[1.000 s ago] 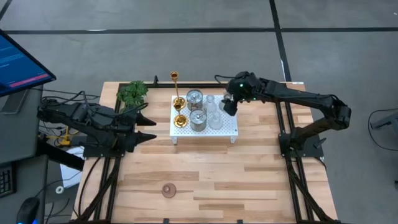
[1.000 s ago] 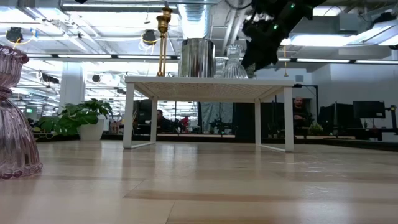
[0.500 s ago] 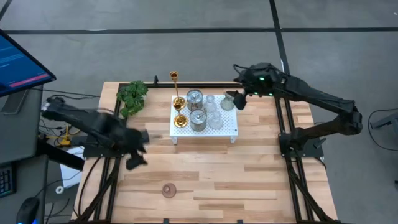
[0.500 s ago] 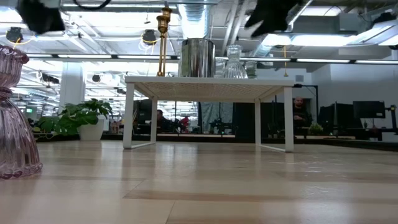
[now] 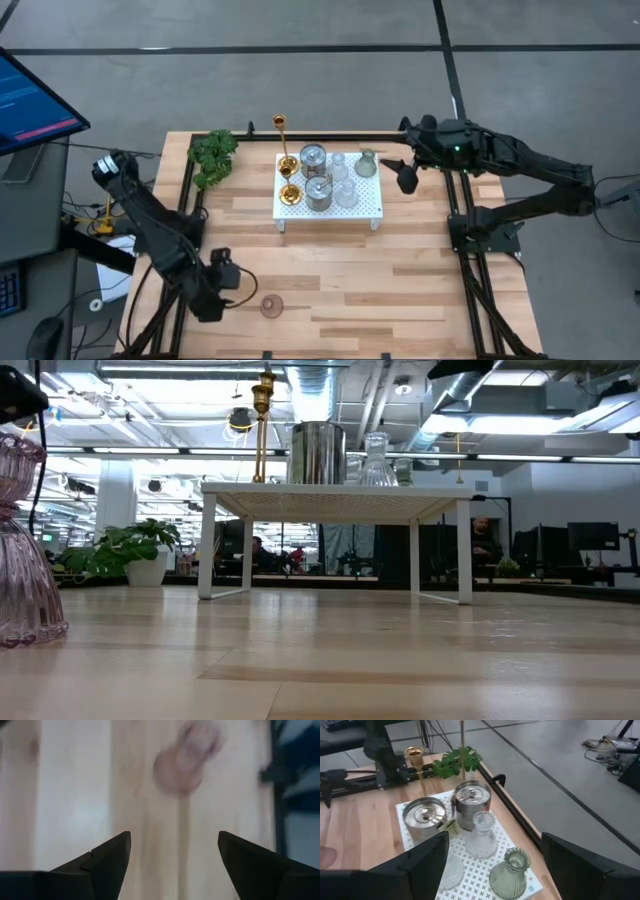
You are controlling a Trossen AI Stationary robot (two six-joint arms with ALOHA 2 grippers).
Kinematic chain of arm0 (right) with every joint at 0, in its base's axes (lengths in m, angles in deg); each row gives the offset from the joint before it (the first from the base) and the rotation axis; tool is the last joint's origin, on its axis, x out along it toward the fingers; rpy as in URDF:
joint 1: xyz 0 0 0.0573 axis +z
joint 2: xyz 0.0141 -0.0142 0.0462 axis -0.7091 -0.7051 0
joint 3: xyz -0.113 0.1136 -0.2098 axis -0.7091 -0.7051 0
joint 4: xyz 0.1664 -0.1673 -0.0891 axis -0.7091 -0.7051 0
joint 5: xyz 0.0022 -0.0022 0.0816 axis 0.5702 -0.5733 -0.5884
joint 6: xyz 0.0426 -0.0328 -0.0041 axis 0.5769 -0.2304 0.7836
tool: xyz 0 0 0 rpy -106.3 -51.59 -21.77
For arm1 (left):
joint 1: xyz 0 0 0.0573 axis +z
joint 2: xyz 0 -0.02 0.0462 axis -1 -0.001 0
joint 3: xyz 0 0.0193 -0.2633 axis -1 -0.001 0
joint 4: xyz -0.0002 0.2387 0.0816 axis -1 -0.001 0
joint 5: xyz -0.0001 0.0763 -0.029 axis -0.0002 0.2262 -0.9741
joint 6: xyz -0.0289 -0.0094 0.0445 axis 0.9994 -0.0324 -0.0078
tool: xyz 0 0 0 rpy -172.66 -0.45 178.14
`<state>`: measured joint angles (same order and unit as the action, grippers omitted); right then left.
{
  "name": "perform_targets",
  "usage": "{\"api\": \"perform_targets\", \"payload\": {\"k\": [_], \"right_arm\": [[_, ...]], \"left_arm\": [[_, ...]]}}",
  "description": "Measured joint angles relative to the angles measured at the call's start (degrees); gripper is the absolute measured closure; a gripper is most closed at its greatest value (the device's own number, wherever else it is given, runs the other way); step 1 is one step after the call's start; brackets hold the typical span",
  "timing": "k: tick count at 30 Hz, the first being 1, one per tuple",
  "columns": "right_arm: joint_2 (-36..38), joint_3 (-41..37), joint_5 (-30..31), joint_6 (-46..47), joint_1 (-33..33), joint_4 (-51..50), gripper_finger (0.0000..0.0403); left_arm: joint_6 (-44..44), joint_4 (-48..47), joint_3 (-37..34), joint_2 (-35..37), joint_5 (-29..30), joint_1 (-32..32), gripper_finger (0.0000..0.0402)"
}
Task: Pick & Place candle stick holders
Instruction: Put the purple glass candle holder on the shelf
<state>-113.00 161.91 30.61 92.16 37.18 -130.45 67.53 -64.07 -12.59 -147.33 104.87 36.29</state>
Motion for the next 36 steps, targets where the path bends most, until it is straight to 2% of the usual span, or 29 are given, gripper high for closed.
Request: {"api": "perform_targets", "payload": {"k": [5, 11, 18, 26, 30, 36], "right_arm": [[-0.58, 0.0, 1.69, 0.0, 2.42, 0.16, 0.0098], [-0.81, 0.0, 1.73, 0.52, 3.62, 0.45, 0.0098], [-0.7, 0.0, 1.73, 1.08, 5.33, 0.46, 0.0098], [-0.7, 0.0, 1.72, 3.81, 7.27, 0.26, 0.0098], [-0.7, 0.0, 1.71, 6.33, 9.56, -1.88, 0.01], [-0.7, 0.0, 4.6, 11.37, 14.71, -6.34, 0.0111]], "left_arm": [[-4.58, 15.85, -4.93, -1.96, 3.77, 0.26, 0.0101], [-8.01, 23.37, -9.19, -5.55, 4.33, 2.83, 0.0101], [-14.11, 40.04, -12.03, -10.19, 4.18, 3.68, 0.0101], [-15.48, 47.5, -12.49, -16.32, 4.18, 8.23, 0.0105], [-18.04, 50.84, -12.49, -16.51, 4.35, 10.49, 0.0139], [-19.6, 51.68, -12.47, -15.3, 4.49, 13.24, 0.0242]]}}
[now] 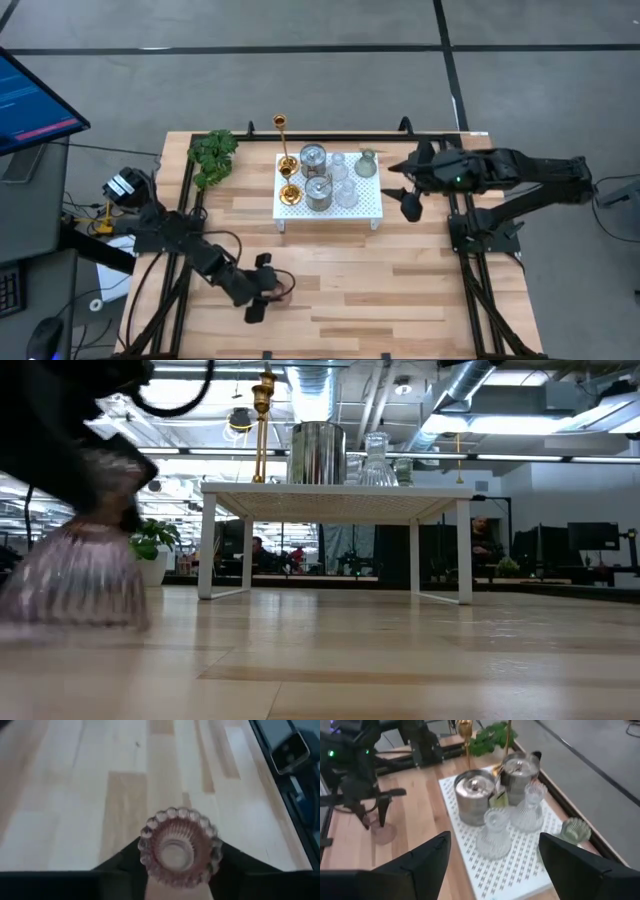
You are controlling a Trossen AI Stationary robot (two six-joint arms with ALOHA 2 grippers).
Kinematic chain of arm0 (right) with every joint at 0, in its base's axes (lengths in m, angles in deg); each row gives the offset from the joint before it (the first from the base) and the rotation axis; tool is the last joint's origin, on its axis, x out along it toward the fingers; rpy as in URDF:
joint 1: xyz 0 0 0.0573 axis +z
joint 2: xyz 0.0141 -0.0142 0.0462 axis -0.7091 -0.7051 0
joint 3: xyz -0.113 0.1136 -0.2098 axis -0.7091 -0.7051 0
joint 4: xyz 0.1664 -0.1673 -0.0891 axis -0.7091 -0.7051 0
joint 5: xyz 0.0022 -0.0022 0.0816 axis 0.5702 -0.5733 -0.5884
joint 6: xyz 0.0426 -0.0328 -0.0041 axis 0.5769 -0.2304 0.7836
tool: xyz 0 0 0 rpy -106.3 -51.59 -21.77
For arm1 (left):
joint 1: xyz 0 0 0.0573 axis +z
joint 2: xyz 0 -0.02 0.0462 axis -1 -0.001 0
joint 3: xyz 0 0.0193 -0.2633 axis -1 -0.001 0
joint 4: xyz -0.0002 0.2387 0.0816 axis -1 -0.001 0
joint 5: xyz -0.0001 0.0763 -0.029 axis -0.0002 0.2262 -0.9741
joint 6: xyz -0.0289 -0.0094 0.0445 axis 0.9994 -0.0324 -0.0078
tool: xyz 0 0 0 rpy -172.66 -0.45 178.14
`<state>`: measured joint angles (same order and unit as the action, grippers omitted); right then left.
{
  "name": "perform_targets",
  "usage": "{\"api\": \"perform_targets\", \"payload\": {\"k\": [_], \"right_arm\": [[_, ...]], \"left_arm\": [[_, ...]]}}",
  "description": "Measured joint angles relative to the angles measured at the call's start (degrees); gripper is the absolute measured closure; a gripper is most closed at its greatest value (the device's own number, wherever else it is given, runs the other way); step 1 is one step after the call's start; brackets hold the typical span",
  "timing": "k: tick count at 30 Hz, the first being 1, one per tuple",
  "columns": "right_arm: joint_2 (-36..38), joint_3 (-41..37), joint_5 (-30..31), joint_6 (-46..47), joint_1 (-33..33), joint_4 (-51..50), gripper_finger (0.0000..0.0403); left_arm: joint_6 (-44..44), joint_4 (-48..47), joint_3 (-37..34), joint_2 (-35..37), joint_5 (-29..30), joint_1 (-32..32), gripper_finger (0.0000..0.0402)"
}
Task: Pick & Place candle stick holders
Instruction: Put the purple glass candle holder on the shelf
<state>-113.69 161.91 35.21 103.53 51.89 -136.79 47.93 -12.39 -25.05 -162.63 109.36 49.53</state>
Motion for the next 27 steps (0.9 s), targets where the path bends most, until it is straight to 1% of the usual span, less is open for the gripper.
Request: {"api": "perform_targets", "payload": {"k": [2, 6, 8, 12, 15, 18, 20, 23, 25, 27], "right_arm": [[0.0, 0.0, 2.13, 1.73, 2.08, -1.93, 0.0116], [0.0, -0.04, 5.5, 6.87, 6.28, -5.91, 0.0123], [0.02, -0.76, 7.02, 9.61, 8.57, -6.17, 0.0125], [0.0, -1.85, 10.25, 15.48, 13.52, -7.59, 0.0127], [0.0, -2.87, 13.96, 19.56, 17.33, -8.01, 0.0127], [0.0, -3.6, 17.75, 23.25, 20.67, -9.13, 0.0127], [0.0, -3.67, 19.45, 25.74, 22.24, -10.97, 0.0127], [0.01, -3.69, 20.56, 28.07, 23.64, -12.69, 0.0127], [0.0, -3.69, 21.13, 28.59, 24.03, -12.89, 0.0127], [0.02, -3.69, 21.84, 28.72, 24.06, -12.88, 0.0127]], "left_arm": [[-2.26, 1.38, -0.02, 0.24, 0.0, 1.13, 0.0268], [-8.33, 4.68, 0.0, 0.28, -0.12, 4.79, 0.0268], [-10.68, 5.81, -0.01, 0.2, -0.77, 7.31, 0.0268], [-15.43, 8.73, -0.02, 0.1, -4.25, 12.9, 0.0268], [-17.83, 15.68, 0.0, 0.1, -7.62, 17.59, 0.0268], [-17.78, 22.1, 0.38, 0.1, -12.3, 20.89, 0.0268], [-16.88, 22.46, 2.01, 0.28, -14.64, 21.8, 0.0268], [-16.29, 22.79, 5.68, 0.52, -16.3, 21.69, 0.0268], [-16.27, 22.8, 8.32, 0.56, -16.33, 20.79, 0.0268], [-16.19, 21.68, 11.22, 0.56, -14.22, 19.74, 0.0268]]}}
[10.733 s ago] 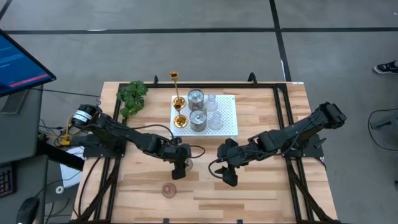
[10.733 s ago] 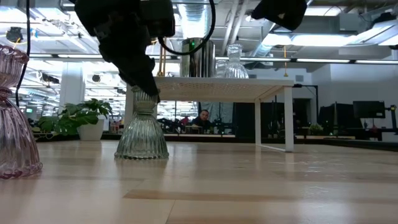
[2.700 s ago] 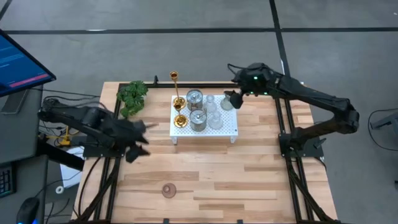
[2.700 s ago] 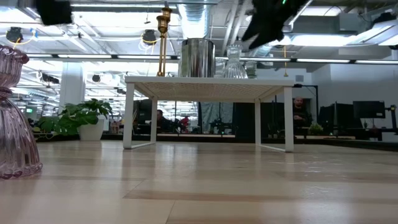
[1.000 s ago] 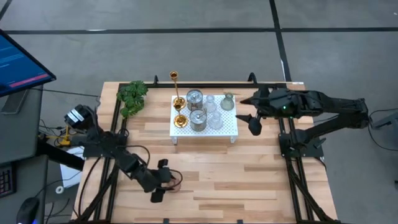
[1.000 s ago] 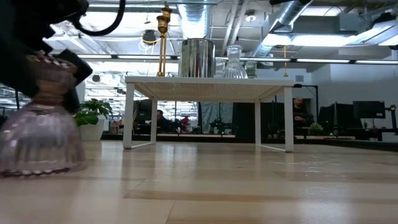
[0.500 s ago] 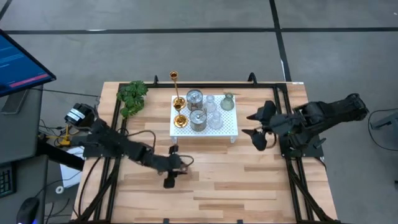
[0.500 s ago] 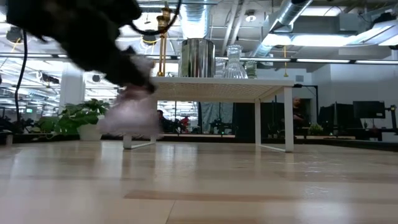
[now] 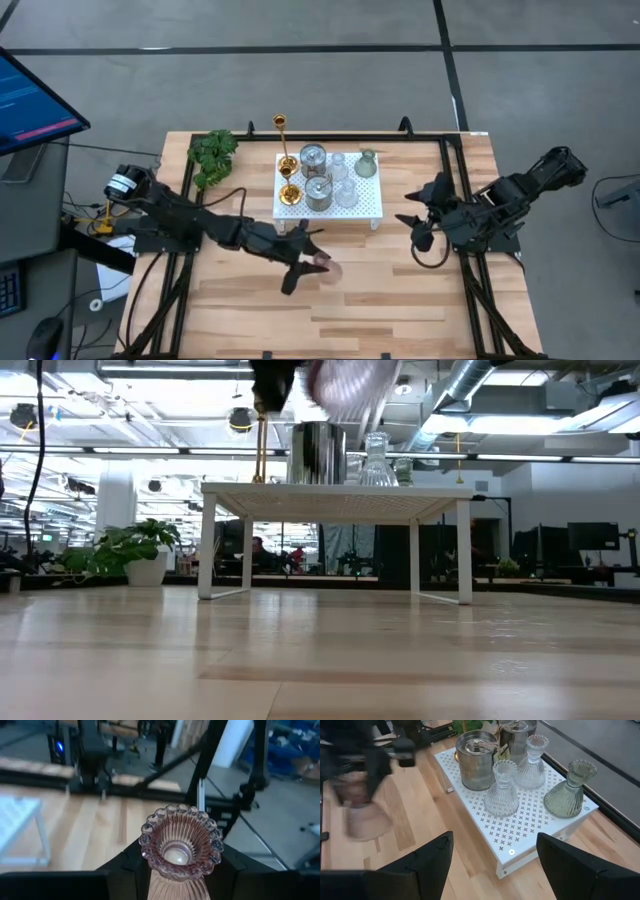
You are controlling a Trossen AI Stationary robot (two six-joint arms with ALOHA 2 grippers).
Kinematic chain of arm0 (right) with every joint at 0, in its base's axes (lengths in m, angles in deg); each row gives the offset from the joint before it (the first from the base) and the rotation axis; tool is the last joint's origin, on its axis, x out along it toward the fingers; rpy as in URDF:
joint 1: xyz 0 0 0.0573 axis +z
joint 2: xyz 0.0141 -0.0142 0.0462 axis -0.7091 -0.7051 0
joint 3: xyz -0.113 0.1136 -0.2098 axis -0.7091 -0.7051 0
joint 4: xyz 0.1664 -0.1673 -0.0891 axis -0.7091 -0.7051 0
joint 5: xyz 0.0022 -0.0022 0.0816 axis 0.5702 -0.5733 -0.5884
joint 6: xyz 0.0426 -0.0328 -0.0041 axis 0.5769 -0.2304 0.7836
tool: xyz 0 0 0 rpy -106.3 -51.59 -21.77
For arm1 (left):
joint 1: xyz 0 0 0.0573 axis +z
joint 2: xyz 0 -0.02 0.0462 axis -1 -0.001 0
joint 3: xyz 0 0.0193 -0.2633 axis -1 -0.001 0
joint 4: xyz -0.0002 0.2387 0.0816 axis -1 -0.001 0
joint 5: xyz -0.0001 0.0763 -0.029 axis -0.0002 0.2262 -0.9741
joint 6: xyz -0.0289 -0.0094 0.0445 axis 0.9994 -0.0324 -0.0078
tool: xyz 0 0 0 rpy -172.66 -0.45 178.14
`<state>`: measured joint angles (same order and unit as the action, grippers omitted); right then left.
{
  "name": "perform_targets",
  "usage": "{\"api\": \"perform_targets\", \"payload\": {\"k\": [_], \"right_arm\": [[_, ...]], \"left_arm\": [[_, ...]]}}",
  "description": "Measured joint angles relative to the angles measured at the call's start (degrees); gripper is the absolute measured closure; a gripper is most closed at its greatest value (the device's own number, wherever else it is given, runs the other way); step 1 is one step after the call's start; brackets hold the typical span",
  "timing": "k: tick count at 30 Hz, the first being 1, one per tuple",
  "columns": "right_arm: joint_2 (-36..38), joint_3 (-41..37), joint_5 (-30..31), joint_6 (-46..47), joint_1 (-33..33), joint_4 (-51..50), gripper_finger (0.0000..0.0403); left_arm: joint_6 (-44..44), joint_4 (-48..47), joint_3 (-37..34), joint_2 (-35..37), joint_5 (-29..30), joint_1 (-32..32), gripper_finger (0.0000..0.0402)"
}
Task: Pick & Place candle stick holders
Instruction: Put the purple glass candle holder on the shelf
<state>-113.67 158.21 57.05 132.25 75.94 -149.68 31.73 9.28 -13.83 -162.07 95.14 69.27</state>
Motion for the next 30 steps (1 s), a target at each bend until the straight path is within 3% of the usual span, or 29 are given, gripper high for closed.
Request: {"api": "perform_targets", "payload": {"k": [9, 16, 21, 30], "right_arm": [[-0.02, 0.0, -0.14, 4.14, 2.43, -4.02, 0.0127], [-0.01, 0.0, 2.59, -4.03, 5.7, -3.42, 0.0127], [2.06, -0.02, 2.51, -1.34, 6.68, -6.85, 0.0127], [9.77, -0.02, 2.31, 10.62, 15.67, -13.93, 0.0127]], "left_arm": [[-4.95, -8.23, 11.66, -1.15, 15.66, -0.69, 0.0268], [-4.08, -8.65, 19.83, -7.87, 19.33, 1.76, 0.0268], [-6.63, -8.4, 29.62, -15.64, 20.55, 3.83, 0.0268], [-13.56, -12.37, 42.37, -23.75, 39.96, 3.53, 0.0268]]}}
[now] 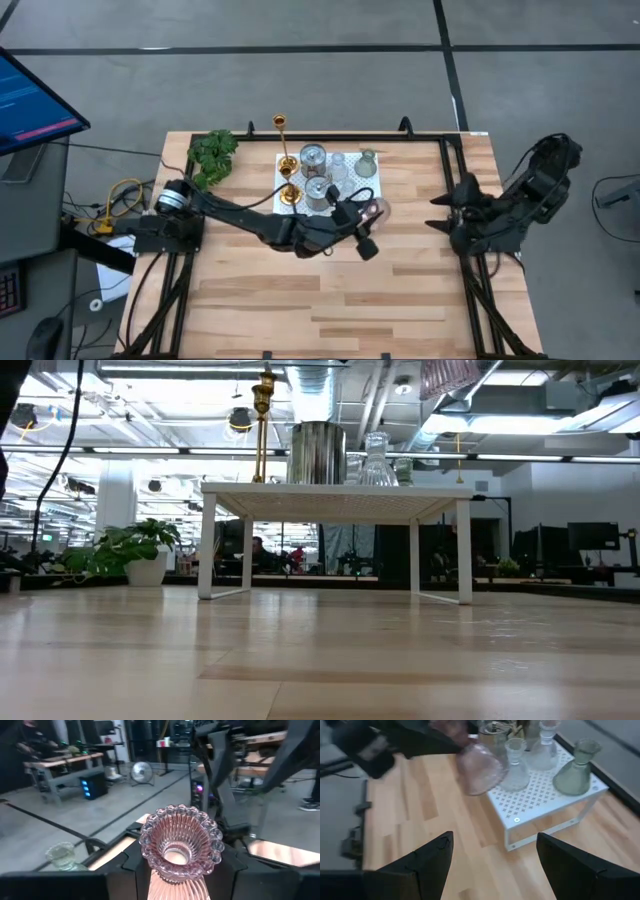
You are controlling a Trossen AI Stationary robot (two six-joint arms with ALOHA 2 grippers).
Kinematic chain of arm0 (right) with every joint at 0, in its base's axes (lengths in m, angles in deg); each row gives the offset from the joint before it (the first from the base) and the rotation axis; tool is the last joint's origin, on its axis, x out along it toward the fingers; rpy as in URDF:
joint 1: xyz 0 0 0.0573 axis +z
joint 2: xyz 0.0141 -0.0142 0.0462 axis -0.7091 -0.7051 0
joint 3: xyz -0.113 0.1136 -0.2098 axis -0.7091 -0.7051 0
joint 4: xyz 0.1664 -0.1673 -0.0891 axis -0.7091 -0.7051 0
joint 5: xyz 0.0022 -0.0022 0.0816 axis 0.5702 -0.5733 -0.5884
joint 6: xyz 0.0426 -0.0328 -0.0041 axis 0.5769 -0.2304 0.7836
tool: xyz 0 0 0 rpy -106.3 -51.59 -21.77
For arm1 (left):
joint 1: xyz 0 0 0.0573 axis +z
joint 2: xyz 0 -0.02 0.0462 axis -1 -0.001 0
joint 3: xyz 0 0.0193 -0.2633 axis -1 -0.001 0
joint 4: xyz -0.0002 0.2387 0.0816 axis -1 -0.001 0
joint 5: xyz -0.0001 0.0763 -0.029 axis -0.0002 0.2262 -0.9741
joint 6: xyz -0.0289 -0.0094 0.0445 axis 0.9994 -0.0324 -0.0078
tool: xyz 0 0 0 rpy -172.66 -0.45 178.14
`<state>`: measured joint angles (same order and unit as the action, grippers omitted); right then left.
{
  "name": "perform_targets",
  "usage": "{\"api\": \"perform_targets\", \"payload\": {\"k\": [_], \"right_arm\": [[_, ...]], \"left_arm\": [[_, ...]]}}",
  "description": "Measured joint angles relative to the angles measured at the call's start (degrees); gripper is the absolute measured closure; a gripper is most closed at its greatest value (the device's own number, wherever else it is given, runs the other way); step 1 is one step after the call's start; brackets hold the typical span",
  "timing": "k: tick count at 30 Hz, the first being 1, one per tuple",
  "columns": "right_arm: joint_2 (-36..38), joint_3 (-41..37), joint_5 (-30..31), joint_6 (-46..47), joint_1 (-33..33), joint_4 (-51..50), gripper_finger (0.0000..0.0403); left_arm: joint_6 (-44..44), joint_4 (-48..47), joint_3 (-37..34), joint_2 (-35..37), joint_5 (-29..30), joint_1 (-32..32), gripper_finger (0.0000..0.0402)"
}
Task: Pick & Place candle stick holders
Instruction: Put the purple glass candle holder on the shelf
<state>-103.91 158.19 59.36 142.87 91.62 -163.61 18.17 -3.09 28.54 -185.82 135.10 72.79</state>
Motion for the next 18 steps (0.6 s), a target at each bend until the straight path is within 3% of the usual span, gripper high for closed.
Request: {"api": "perform_targets", "payload": {"k": [9, 18], "right_arm": [[0.87, 0.0, -0.01, 0.92, 4.22, -1.08, 0.0127], [0.51, 0.0, -0.14, 1.18, 6.69, -1.1, 0.0127]], "left_arm": [[-0.08, 0.05, 5.13, -7.94, 1.4, -0.15, 0.0268], [1.17, 1.18, 7.48, -13.44, 8.36, -0.12, 0.0262]]}}
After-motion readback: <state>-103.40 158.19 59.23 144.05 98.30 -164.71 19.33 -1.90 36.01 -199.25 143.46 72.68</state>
